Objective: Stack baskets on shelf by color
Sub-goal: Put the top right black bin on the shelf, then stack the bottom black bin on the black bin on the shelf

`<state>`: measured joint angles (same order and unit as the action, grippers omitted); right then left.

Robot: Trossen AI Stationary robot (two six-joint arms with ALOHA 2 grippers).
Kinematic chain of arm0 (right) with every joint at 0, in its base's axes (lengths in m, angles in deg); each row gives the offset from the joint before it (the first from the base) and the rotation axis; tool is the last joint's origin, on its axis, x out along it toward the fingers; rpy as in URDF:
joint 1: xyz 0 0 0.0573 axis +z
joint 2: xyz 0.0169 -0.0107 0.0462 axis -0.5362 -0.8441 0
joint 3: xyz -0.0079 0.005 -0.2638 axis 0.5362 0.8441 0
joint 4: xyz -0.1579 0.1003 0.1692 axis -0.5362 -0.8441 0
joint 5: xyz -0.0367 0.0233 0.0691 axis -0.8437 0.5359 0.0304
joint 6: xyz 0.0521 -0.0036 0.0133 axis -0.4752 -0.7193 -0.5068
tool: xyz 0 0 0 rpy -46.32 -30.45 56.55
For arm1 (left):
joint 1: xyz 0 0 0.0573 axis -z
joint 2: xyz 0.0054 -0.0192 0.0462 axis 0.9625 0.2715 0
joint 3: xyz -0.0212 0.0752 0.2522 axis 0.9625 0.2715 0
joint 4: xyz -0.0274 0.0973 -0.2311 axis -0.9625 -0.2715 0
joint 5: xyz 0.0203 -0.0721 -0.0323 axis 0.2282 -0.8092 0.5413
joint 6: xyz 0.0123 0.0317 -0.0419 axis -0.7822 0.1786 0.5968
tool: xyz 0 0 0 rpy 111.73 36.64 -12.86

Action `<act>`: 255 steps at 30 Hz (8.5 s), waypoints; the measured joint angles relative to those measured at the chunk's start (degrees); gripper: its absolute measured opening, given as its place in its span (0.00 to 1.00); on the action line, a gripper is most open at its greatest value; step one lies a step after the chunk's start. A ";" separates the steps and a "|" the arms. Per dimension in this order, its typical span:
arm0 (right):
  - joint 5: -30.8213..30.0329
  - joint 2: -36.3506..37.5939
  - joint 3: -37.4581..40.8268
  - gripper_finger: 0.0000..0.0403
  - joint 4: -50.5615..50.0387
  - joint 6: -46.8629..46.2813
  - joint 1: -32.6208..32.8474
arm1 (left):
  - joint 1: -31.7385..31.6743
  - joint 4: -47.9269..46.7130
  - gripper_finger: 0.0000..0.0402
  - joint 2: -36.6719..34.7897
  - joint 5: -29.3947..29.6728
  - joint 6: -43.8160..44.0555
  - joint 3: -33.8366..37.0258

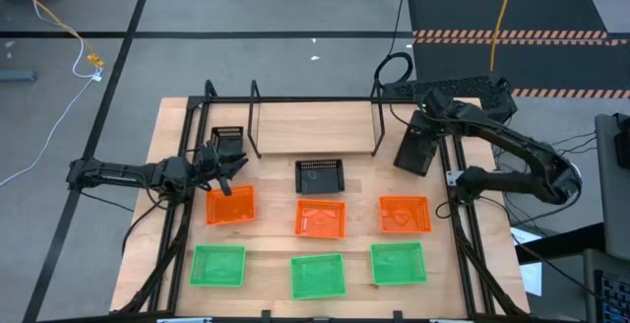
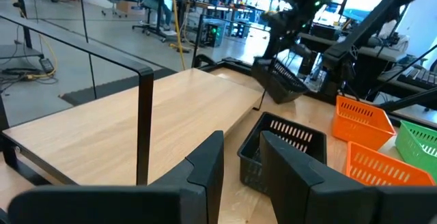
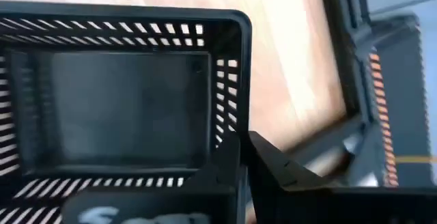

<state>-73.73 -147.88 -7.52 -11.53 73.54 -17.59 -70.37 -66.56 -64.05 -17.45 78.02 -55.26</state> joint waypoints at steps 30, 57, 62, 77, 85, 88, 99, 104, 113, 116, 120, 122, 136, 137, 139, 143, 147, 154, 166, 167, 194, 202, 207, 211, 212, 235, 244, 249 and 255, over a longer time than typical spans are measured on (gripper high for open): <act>-30.99 12.23 -20.35 0.00 5.99 3.55 31.10 | -0.04 0.02 0.24 -0.01 2.34 1.29 0.00; 5.72 -12.68 -43.50 0.00 7.47 0.08 42.80 | -0.05 0.70 0.24 4.48 4.01 2.88 0.08; 11.47 -19.39 -48.52 0.00 3.17 0.16 38.09 | -0.04 0.83 0.24 4.51 4.31 2.78 0.09; 21.86 -29.99 -49.18 0.00 -7.00 -1.19 27.78 | -0.04 0.33 0.24 5.65 3.81 2.36 0.07; 18.84 -30.72 -49.16 0.00 -12.27 0.19 22.33 | -0.05 0.56 0.24 7.71 3.76 2.93 0.04; 18.85 -30.97 -49.16 0.00 -12.41 0.67 20.29 | -0.04 0.74 0.24 7.86 3.76 2.93 0.04; 21.61 -37.03 -49.33 0.00 -10.60 3.80 17.27 | -0.04 0.79 0.24 7.90 3.76 2.88 0.06; 19.50 -39.39 -49.00 0.00 -7.56 5.81 17.44 | -0.04 0.81 0.24 7.88 3.76 2.89 0.07; 11.03 -41.79 -49.09 0.08 -3.87 6.32 17.40 | -0.05 0.80 0.24 7.88 3.76 2.89 0.06; 3.22 -41.81 -49.09 0.14 -2.28 4.77 17.52 | -0.04 0.58 0.24 7.88 3.76 2.89 0.04; -0.71 -38.61 -49.05 0.21 -0.50 3.09 17.86 | -0.04 0.39 0.24 7.88 3.76 2.89 0.04; -0.32 -36.54 -49.07 0.24 1.09 2.81 18.52 | -0.04 0.35 0.24 7.87 3.77 2.89 0.04; 13.92 -29.62 -37.98 0.28 1.41 -15.84 28.83 | -0.02 0.15 0.24 7.88 3.74 3.41 0.02; 12.88 -29.62 -36.42 0.28 2.23 -15.74 29.28 | -0.02 0.15 0.24 7.88 3.74 3.44 0.02; 13.00 -29.72 -33.28 0.28 4.54 -15.85 29.81 | -0.04 0.15 0.24 7.87 3.74 3.31 0.02; 13.40 -29.62 -28.92 0.28 9.39 -16.20 29.90 | -0.07 0.28 0.24 7.88 3.84 2.76 0.02; 14.91 -29.73 -25.11 0.28 13.49 -16.34 29.88 | -0.07 0.33 0.24 7.88 4.04 2.17 0.02; 15.58 -30.23 -21.78 0.28 19.06 -17.64 29.57 | -0.07 0.37 0.24 7.87 4.28 1.68 0.02; 14.25 -30.88 -20.98 0.04 18.94 -15.30 28.61 | -0.07 0.57 0.24 7.87 4.83 1.25 0.02; 14.22 -30.88 -21.22 0.03 18.59 -14.26 28.66 | -0.07 0.59 0.24 7.88 4.84 1.25 0.02; 13.79 -26.87 -21.33 0.27 21.38 -8.58 26.38 | -0.07 0.90 0.24 7.87 6.32 1.16 0.04; 14.34 -19.75 -23.74 0.41 22.34 -4.27 38.11 | -0.07 1.09 0.24 7.87 10.46 1.49 0.04; 11.77 -24.66 -23.36 0.39 16.14 12.93 46.74 | -0.07 2.70 0.24 7.86 10.74 3.16 0.04; 6.89 -28.50 -23.36 0.33 17.47 17.03 48.61 | -0.07 2.47 0.24 7.86 10.69 3.87 0.04; 8.30 -29.34 -23.36 0.32 17.86 17.41 48.42 | -0.07 2.28 0.24 7.86 10.68 3.87 0.04; 14.31 -41.21 -23.43 0.25 17.50 27.85 46.96 | -0.07 0.56 0.24 11.08 6.99 5.36 0.02; 14.27 -38.32 -23.39 0.03 19.47 29.50 46.95 | -0.07 1.11 0.24 11.94 6.99 5.41 0.04; 14.75 -31.54 -23.39 0.01 23.50 26.56 46.95 | -0.07 1.20 0.24 11.92 7.02 5.44 0.04; 10.34 -23.00 -23.39 0.01 33.84 10.78 46.70 | -0.07 1.40 0.24 11.92 7.30 5.97 0.04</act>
<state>-63.39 -170.88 -30.91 22.31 84.31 29.10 -70.44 -65.16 -52.13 -10.15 83.99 -55.21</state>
